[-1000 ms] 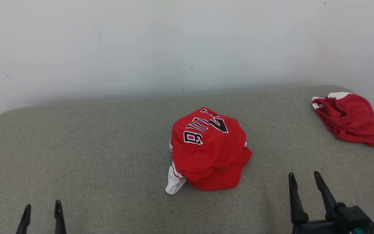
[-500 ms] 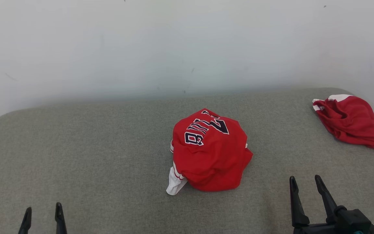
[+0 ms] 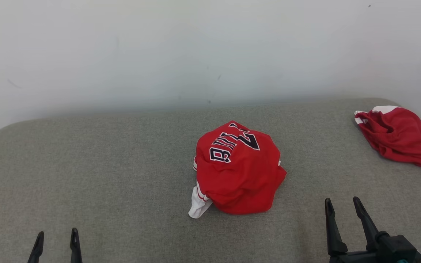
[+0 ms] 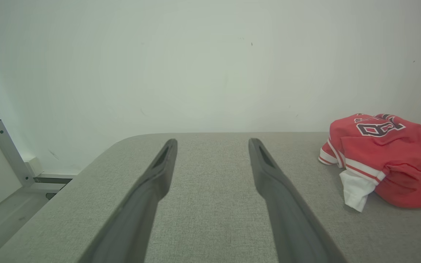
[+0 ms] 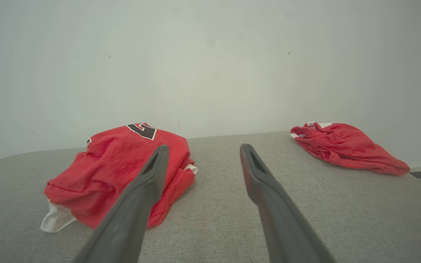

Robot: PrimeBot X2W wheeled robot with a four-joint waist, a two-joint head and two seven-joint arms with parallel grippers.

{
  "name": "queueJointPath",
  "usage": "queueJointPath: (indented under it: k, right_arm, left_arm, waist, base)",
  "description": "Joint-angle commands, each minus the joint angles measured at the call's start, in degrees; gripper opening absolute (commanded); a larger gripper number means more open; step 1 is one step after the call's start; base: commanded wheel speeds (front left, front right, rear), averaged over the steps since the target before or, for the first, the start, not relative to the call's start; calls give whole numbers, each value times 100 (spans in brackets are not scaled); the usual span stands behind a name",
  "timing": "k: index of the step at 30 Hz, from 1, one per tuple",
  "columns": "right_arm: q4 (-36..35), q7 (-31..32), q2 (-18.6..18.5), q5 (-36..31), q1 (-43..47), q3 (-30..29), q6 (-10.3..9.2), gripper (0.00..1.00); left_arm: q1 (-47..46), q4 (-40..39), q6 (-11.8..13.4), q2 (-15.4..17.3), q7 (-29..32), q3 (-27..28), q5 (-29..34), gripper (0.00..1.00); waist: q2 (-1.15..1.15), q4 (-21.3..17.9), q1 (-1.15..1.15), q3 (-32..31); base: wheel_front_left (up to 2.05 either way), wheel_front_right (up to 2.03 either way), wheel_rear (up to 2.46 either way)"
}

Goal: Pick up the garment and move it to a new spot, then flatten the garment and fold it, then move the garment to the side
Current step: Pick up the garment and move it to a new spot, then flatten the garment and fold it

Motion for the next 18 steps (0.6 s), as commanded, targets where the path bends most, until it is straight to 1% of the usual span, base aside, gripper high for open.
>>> queueJointPath:
  k: [1, 18]
  right_arm:
    - [-1, -1, 10, 2, 53, 7, -15, 100]
    - [11, -1, 10, -26, 52, 26, -15, 100]
  left_arm:
    - [-60, 20, -38, -30, -19, 26, 74, 100]
    - [-62, 108, -177, -174, -19, 166, 197, 100]
  waist:
    - [0, 4, 0, 6]
    - [0, 20, 0, 26]
  base:
    - [0, 0, 0]
    - [0, 0, 0]
